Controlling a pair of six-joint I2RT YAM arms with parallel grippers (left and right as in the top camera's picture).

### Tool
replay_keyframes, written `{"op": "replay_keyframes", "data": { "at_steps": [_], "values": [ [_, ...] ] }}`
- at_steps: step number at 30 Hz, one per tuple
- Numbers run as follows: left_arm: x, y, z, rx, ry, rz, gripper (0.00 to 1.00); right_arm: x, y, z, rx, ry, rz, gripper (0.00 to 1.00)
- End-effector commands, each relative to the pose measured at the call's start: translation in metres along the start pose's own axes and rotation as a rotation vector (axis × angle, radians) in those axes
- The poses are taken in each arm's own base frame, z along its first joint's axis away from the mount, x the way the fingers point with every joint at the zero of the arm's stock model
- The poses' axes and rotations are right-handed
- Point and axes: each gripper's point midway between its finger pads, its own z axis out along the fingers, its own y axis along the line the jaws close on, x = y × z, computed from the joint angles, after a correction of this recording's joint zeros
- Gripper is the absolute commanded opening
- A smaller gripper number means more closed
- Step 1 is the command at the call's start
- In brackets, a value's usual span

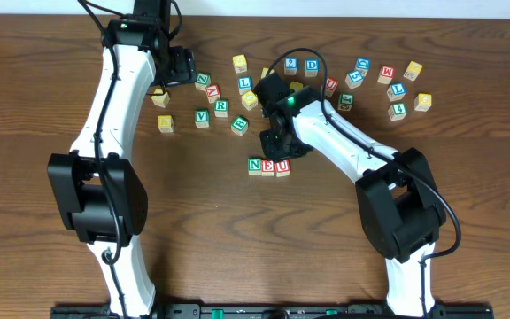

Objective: Spell out NEURIPS

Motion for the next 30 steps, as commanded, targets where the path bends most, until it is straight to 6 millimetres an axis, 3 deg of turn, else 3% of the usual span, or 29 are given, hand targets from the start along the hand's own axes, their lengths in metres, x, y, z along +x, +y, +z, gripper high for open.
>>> {"op": "replay_keyframes", "data": {
  "at_steps": [1, 7, 10, 16, 30],
  "values": [
    [0.005, 0.004, 0.008, -0.023, 0.019, -0.003, 0.84, -0.004, -0.004, 0.002, -0.004, -0.007, -0.005, 0.23],
    [0.005, 0.004, 0.008, -0.023, 0.019, -0.003, 0.84, -0.022, -0.016, -0.021, -0.015, -0.061, 0.034, 0.25],
    [0.005, 0.004, 0.008, -0.023, 0.019, -0.003, 0.84, -0.018, -0.029, -0.030, -0.007, -0.045, 0.097, 0.26],
    [0.007, 0.004, 0.008, -0.023, 0.027, -0.003, 0.84, 0.005, -0.049, -0.026, 0.027, 0.052, 0.215, 0.26],
    [0.008, 0.003, 0.008, -0.015, 0.033, -0.006, 0.84, 0.036, -0.047, 0.003, 0.009, 0.141, 0.233, 0.25]
  ]
}}
